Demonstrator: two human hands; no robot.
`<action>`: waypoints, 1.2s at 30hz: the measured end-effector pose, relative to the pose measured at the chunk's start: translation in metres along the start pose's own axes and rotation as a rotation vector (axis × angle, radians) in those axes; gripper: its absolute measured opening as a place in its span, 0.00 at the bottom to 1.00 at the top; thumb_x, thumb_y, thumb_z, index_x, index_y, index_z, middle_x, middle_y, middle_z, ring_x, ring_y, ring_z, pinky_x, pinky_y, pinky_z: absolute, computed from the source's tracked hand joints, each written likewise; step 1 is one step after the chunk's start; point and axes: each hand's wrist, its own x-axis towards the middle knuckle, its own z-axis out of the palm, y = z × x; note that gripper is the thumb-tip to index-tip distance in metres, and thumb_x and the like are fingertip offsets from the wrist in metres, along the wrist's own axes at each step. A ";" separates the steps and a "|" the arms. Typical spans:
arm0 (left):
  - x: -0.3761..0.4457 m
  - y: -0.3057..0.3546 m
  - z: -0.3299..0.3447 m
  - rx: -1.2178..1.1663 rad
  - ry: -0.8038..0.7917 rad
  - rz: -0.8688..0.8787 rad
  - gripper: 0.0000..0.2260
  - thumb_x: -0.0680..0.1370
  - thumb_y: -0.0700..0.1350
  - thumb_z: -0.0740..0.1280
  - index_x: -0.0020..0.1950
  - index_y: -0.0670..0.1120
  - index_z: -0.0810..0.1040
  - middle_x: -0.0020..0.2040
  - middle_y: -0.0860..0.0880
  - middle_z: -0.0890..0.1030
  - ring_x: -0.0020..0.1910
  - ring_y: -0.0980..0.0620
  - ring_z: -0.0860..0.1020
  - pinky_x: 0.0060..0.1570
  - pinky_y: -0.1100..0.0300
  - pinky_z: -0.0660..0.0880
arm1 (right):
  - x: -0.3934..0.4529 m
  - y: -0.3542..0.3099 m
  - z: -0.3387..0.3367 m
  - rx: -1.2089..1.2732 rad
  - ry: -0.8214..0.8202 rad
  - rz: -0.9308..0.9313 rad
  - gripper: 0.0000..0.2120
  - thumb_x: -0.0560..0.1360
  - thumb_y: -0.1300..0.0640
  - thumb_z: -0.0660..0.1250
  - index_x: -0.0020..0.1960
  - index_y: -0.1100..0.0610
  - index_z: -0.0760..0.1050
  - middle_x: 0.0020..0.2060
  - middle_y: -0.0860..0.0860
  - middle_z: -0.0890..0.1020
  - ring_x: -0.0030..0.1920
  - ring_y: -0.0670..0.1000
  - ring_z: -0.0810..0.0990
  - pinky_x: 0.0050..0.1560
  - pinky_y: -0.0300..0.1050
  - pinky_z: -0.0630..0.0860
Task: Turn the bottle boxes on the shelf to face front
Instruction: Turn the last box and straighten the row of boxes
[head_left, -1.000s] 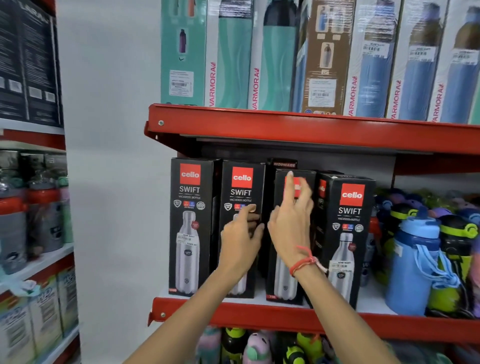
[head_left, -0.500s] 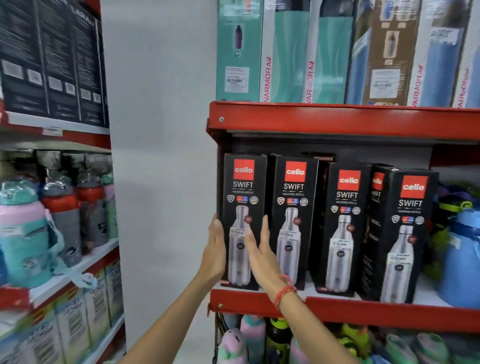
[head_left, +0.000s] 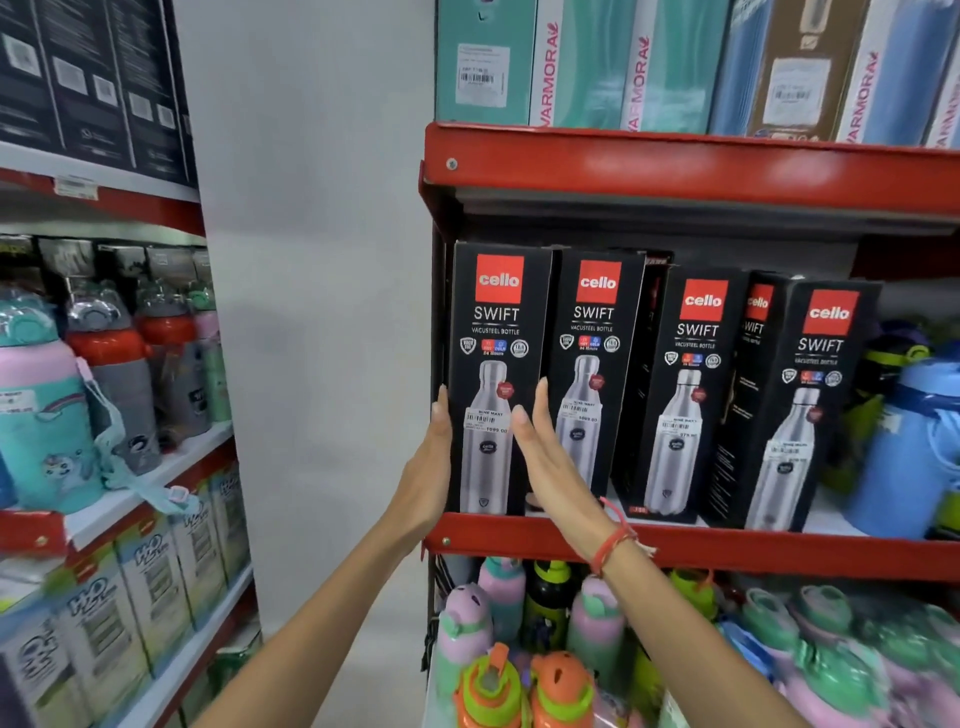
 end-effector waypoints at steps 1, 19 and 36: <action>-0.002 -0.001 0.001 0.007 0.006 -0.003 0.31 0.66 0.79 0.41 0.69 0.77 0.47 0.78 0.56 0.60 0.76 0.48 0.61 0.74 0.39 0.57 | -0.002 0.000 -0.001 0.000 -0.006 0.000 0.30 0.71 0.26 0.49 0.67 0.22 0.36 0.76 0.36 0.51 0.76 0.50 0.56 0.70 0.69 0.59; -0.021 0.009 0.127 0.105 0.084 0.105 0.35 0.75 0.68 0.46 0.79 0.53 0.47 0.79 0.57 0.52 0.76 0.63 0.51 0.72 0.63 0.49 | 0.000 0.045 -0.081 -0.014 0.311 0.048 0.27 0.80 0.43 0.54 0.77 0.50 0.57 0.74 0.51 0.65 0.72 0.51 0.64 0.69 0.45 0.60; -0.014 0.004 0.120 0.012 0.169 -0.110 0.49 0.57 0.83 0.36 0.73 0.65 0.58 0.74 0.41 0.67 0.58 0.52 0.77 0.61 0.56 0.67 | -0.016 0.051 -0.111 -0.038 -0.030 0.108 0.34 0.69 0.24 0.42 0.72 0.30 0.38 0.69 0.31 0.53 0.76 0.48 0.54 0.73 0.56 0.53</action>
